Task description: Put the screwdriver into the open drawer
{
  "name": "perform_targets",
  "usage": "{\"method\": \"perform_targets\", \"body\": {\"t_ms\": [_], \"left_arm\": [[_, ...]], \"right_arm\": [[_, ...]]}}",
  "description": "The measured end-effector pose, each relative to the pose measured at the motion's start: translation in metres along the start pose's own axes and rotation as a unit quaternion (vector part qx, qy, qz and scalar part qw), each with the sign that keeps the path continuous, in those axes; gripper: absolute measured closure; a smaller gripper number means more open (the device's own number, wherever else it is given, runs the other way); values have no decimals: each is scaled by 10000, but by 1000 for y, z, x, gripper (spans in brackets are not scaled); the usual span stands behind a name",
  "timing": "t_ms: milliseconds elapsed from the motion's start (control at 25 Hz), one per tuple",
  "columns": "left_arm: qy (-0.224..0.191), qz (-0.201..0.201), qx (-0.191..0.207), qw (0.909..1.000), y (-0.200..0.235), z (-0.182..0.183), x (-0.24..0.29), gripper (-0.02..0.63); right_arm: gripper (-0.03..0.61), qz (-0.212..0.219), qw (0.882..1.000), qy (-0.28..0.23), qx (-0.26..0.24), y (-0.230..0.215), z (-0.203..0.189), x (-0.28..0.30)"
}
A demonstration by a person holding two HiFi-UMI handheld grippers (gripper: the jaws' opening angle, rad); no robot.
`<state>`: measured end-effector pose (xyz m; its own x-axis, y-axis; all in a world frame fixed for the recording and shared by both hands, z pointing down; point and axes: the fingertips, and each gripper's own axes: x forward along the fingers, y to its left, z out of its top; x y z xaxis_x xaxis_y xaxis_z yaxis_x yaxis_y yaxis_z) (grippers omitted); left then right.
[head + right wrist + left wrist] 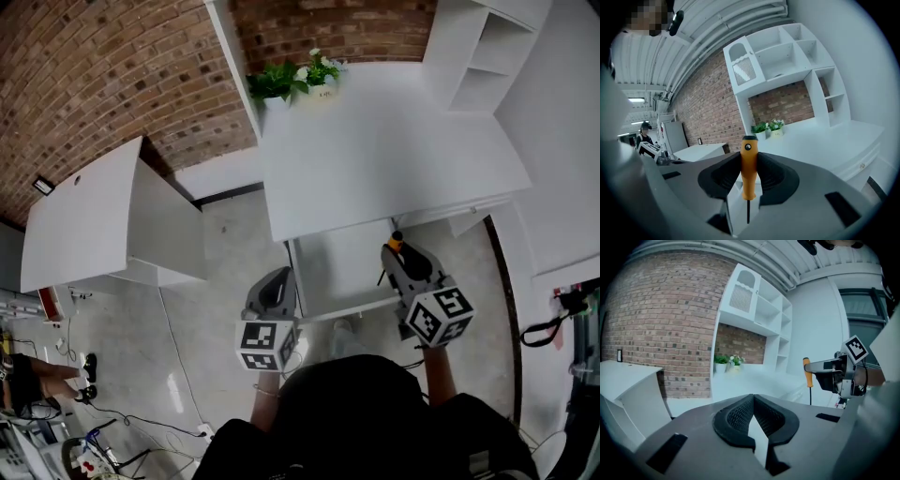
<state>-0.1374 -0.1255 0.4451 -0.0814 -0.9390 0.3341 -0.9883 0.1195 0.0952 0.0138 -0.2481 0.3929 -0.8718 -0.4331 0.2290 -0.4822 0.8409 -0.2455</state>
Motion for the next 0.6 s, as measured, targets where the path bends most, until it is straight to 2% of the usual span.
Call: {"method": "perform_targets", "body": {"t_ms": [320, 600], "left_arm": [[517, 115, -120, 9985, 6, -33, 30, 604], [1133, -156, -199, 9932, 15, -73, 54, 604]], "right_arm": [[465, 487, 9959, 760, -94, -12, -44, 45], [465, 829, 9792, 1797, -446, -3, -115, 83]]}}
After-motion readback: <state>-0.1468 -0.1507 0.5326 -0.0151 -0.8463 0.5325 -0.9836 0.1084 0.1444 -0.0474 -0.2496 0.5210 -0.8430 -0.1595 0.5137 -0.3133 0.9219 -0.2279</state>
